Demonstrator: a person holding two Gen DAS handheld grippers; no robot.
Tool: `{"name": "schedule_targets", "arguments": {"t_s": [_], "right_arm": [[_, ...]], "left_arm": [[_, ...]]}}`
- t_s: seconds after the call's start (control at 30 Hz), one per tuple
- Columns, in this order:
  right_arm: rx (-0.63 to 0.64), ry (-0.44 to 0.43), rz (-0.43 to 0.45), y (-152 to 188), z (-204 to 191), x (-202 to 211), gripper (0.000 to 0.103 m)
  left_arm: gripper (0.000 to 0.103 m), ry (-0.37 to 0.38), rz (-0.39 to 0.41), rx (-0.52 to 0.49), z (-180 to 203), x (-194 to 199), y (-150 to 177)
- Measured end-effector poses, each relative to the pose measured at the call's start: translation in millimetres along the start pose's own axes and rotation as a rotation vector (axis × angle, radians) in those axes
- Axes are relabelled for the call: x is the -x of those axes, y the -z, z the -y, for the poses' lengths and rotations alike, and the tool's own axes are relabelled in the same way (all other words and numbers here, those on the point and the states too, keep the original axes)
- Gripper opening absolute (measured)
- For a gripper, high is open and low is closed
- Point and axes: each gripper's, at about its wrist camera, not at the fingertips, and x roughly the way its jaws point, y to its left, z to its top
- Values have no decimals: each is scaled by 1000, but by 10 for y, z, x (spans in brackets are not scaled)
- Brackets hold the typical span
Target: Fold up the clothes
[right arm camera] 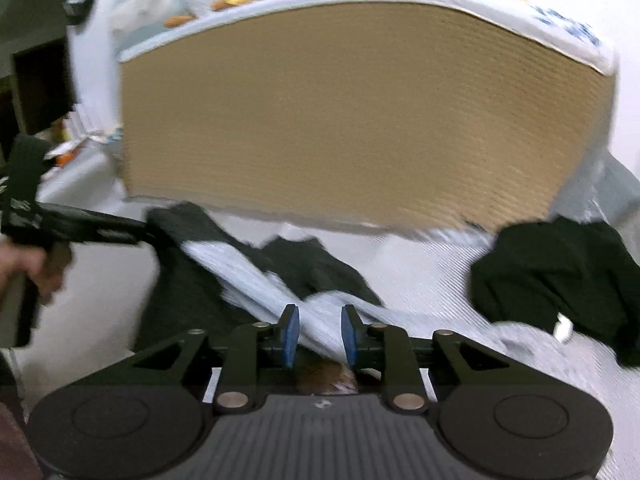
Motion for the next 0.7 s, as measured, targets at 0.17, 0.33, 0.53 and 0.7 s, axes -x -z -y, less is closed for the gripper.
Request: {"name": "schedule_targets", "arguments": {"t_s": [0.17,0.33,0.53,0.7], "right_arm": [[-52,45,-36,121,192,-91,26],[-64,57,-52,212,238,-131,26],[-68,59,-79,291,208,-229,26],[-68,62,-108,346,225,-326,26]], "left_arm": [[14,-39,10,26,-123,23,-70],[14,-29,14,77,-278,-17,-175],[14,-77,4,61,-419,-123,-259],[14,-146,-27,105,-721,-285,-257]]}}
